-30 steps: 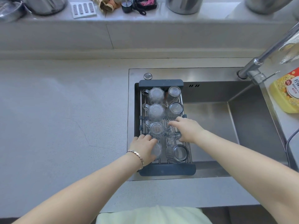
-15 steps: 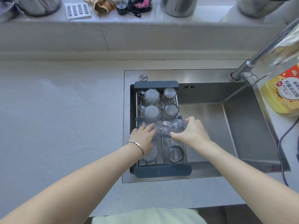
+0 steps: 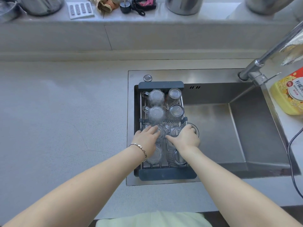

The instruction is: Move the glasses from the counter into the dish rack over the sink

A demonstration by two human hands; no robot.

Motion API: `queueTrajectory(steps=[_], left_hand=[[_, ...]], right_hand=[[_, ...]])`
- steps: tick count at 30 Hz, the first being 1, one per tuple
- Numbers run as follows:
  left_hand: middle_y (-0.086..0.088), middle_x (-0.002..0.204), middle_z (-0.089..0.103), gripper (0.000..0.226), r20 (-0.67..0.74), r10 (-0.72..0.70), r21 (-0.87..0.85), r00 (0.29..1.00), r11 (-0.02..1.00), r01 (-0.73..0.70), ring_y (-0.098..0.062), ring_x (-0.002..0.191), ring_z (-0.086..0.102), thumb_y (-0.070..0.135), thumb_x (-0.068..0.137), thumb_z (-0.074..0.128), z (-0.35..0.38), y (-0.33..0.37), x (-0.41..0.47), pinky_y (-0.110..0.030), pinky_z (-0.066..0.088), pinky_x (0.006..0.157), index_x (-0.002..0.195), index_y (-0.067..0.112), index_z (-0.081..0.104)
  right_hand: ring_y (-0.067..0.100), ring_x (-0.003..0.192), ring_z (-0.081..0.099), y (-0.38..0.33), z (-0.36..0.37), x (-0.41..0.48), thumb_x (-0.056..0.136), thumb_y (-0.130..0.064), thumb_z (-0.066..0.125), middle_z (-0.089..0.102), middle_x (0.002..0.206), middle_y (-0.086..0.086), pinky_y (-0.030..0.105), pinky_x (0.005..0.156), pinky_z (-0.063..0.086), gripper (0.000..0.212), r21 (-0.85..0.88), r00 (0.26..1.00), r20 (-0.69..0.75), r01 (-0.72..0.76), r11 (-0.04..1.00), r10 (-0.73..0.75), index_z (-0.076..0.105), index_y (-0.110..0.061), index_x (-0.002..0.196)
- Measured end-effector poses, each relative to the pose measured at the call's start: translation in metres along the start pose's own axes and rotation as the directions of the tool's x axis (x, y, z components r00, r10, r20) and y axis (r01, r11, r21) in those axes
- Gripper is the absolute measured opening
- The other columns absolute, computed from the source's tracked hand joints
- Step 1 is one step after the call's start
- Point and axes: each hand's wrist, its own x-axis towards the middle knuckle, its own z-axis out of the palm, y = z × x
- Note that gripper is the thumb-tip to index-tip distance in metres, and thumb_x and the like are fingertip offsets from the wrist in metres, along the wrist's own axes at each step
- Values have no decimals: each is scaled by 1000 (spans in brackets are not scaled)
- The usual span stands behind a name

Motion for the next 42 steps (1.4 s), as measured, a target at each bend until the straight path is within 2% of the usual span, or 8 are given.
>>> queueTrajectory(steps=[3,7,11,18,22,27,32,42], left_hand=[[3,159,11,58,1,-2,-31,1000,1000,2,-20,146,10,10,92,43,1,-1,0,-43,24,115,145,22,23],[3,158,13,56,3,-11,-140,1000,990,12,-27,140,27,6,90,42,3,1,1,-41,38,108,143,20,29],[1,156,18,45,-21,-40,-241,999,970,34,-32,119,49,3,89,42,2,7,2,-39,47,92,132,16,42],[-2,153,23,40,-12,-90,-216,996,973,85,-32,114,53,7,89,43,-6,12,4,-40,50,86,127,14,47],[-6,145,39,39,-158,-127,-204,979,974,94,-29,120,50,13,90,43,-19,6,10,-41,45,96,129,13,49],[-1,158,14,52,-124,-78,-161,989,985,58,-20,144,19,13,92,42,-30,-2,27,-42,30,110,142,17,28],[5,160,5,56,-4,-121,-113,993,986,120,-17,147,7,18,95,38,-29,-5,36,-43,22,114,147,20,16],[-1,157,17,55,-10,-144,-126,989,982,142,-23,143,20,11,92,40,-41,-10,23,-43,26,112,144,17,24]], right_hand=[[30,111,54,1,-3,2,61,-65,70,50,124,14,37,82,48,90,-137,995,34,98,986,-94,36,-5,119],[32,118,43,11,-5,4,71,-48,70,43,128,11,42,93,43,72,-84,957,117,277,957,-267,37,-16,127],[31,116,46,13,-4,-1,74,-43,68,48,123,12,41,90,45,66,-106,962,77,268,957,-261,40,-13,125],[29,117,46,9,-29,7,67,-62,67,50,122,11,39,90,44,81,-183,951,84,309,933,-298,38,-13,125],[31,119,45,-6,-61,33,76,-48,67,48,128,14,40,93,42,72,14,915,-93,396,918,-393,38,-13,132],[32,120,48,-30,-65,61,77,-38,68,45,135,11,41,97,44,69,33,898,151,413,910,-413,38,-19,136],[30,111,54,-27,-54,62,74,-33,67,53,122,9,36,87,45,59,-24,894,152,429,903,-421,48,-18,127],[35,118,50,-22,-60,60,85,-37,61,47,134,13,42,89,45,65,-29,867,150,485,874,-476,31,-12,137]])
